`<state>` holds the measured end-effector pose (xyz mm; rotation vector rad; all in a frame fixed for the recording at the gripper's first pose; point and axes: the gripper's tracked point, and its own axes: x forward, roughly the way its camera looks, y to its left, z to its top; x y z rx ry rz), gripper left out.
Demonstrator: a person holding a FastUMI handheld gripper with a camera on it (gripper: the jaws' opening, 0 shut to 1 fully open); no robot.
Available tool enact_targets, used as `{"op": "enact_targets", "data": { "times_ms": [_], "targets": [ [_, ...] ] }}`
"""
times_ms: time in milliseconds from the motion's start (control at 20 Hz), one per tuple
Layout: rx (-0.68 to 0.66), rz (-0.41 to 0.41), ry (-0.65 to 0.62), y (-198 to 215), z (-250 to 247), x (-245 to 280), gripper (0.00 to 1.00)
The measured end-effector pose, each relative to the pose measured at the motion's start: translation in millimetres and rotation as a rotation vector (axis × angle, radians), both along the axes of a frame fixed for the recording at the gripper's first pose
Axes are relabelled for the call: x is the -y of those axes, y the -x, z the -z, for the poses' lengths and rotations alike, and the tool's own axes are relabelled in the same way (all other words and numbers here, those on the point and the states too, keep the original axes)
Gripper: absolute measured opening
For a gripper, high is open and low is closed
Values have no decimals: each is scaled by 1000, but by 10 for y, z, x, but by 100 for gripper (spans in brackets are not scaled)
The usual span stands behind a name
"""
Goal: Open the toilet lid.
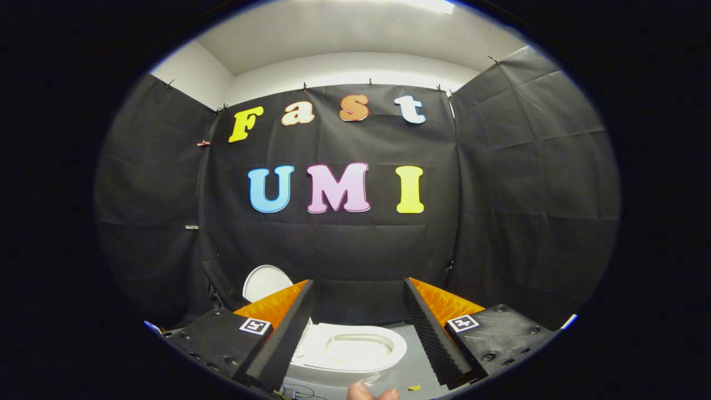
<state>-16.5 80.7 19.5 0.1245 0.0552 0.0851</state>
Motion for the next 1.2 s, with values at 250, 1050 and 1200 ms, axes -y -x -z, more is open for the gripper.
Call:
{"op": "enact_targets", "data": {
  "times_ms": [250,1050,1200],
  "targets": [
    [-11,-4,15,-12,108,34,100],
    [-5,-14,-3,12,105,46,99],
    [-8,-21,5,11,129,13,99]
  ]
}}
